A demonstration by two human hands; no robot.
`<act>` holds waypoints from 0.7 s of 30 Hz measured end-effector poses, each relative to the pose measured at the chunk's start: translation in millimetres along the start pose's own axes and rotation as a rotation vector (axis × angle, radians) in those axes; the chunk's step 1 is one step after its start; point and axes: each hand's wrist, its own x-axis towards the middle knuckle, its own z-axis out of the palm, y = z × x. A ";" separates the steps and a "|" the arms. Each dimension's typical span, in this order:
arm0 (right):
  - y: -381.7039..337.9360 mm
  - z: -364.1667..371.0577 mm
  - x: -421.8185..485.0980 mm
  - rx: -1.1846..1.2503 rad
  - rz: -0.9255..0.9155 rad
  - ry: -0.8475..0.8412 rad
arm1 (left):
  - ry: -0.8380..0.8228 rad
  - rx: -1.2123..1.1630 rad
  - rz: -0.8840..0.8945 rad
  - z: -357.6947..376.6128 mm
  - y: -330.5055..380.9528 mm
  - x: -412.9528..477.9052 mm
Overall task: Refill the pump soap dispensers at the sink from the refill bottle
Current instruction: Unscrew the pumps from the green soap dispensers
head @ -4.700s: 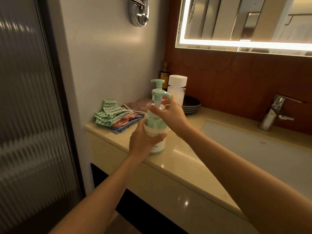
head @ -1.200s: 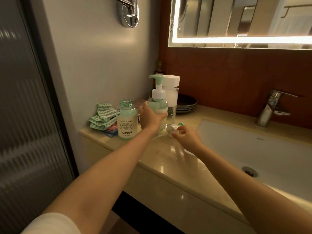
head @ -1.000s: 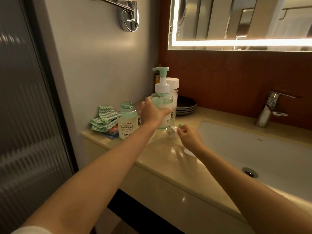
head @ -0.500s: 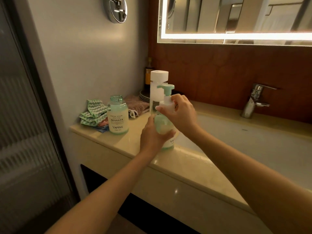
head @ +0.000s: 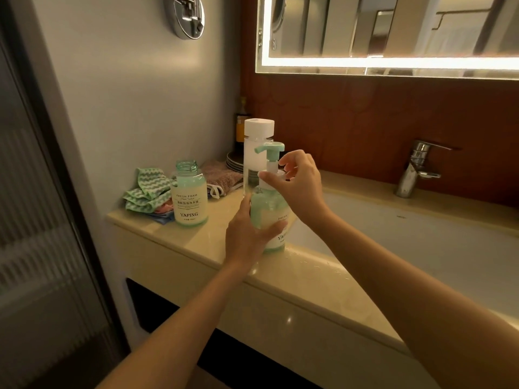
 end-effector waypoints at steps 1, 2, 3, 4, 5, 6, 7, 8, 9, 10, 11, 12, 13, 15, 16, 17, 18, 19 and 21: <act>-0.2 -0.3 0.0 0.004 -0.003 0.001 | 0.007 0.002 0.007 0.2 -0.3 -0.3; -0.7 -0.9 -0.8 0.020 0.004 -0.015 | 0.016 0.012 0.013 0.4 -0.7 -0.3; -1.5 -1.7 -1.9 0.051 0.021 -0.039 | 0.024 0.028 0.019 0.6 -1.1 0.3; -2.8 -2.8 -3.1 0.094 0.045 -0.060 | 0.032 0.042 0.021 0.6 -1.3 0.6; -3.9 -3.1 -3.8 0.142 0.074 -0.072 | 0.037 0.054 0.019 0.6 -1.3 1.0; -5.0 -3.3 -4.9 0.192 0.099 -0.077 | 0.041 0.063 0.016 0.6 -1.6 1.0; -5.3 -2.9 -5.5 0.221 0.112 -0.076 | 0.043 0.069 0.014 0.6 -1.6 1.0; -5.2 -1.8 -5.8 0.216 0.104 -0.071 | 0.044 0.071 0.014 0.6 -1.9 0.8; -5.0 -0.2 -5.7 0.178 0.084 -0.064 | 0.045 0.072 0.017 0.7 -2.0 0.4; -4.1 1.3 -4.9 0.120 0.068 -0.054 | 0.047 0.072 0.021 0.6 -1.9 0.0; -3.6 2.6 -3.9 0.060 0.060 -0.036 | 0.048 0.074 0.023 0.3 -1.9 0.1; -3.3 3.2 -2.8 0.015 0.062 -0.015 | 0.049 0.079 0.023 -0.2 -1.7 0.4; -3.6 3.5 -1.8 -0.007 0.070 -0.008 | 0.049 0.083 0.023 -0.5 -1.6 0.6; -4.6 2.9 -1.3 0.019 0.093 -0.036 | 0.050 0.086 0.026 -0.7 -1.4 0.5; -5.4 2.3 -1.9 0.064 0.110 -0.056 | 0.051 0.087 0.028 -0.5 -1.7 0.1; -6.1 1.6 -2.6 0.125 0.134 -0.075 | 0.052 0.090 0.029 -0.2 -2.2 0.1; -6.6 0.7 -3.6 0.193 0.163 -0.091 | 0.053 0.095 0.028 -0.1 -2.4 -0.1; -6.6 0.0 -4.4 0.248 0.187 -0.101 | 0.054 0.101 0.025 0.2 -2.1 -0.3; -4.7 1.2 -5.9 0.234 0.188 -0.102 | 0.055 0.104 0.020 0.0 -1.8 0.0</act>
